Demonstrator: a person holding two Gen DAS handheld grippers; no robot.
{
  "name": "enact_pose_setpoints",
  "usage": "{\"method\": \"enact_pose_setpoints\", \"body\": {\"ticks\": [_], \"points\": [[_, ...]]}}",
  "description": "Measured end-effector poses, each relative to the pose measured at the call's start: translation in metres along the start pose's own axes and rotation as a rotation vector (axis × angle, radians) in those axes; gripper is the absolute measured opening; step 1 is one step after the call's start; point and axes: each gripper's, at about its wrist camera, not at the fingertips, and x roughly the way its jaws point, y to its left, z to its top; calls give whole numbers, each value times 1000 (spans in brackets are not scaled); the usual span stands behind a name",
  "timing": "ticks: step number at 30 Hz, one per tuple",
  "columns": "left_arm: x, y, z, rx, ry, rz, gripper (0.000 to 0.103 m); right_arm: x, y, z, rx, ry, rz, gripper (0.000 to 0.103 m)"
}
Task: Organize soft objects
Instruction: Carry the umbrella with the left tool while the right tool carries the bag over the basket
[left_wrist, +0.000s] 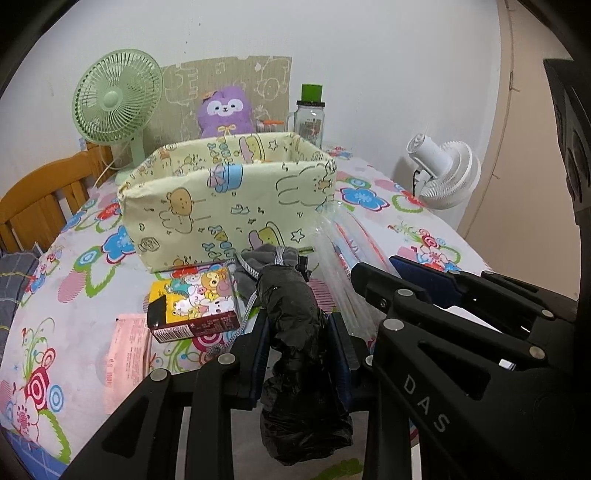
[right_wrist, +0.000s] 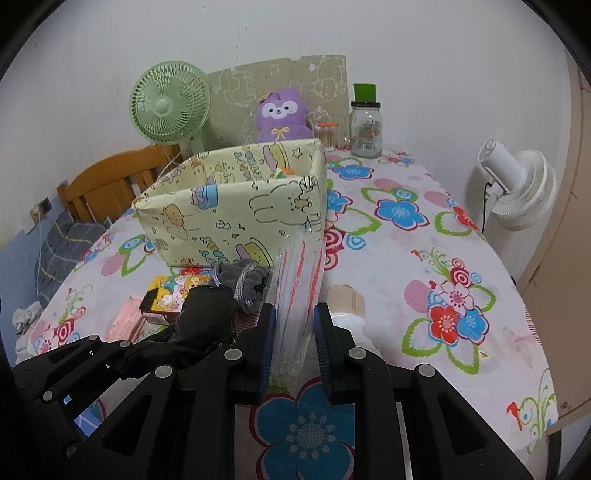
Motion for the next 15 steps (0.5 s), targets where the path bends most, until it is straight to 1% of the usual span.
{"method": "enact_pose_setpoints", "body": {"ticks": [15], "points": [[-24,4,13,2,-72,14,30,-25,11,14,-24,-61,-16,24]]}}
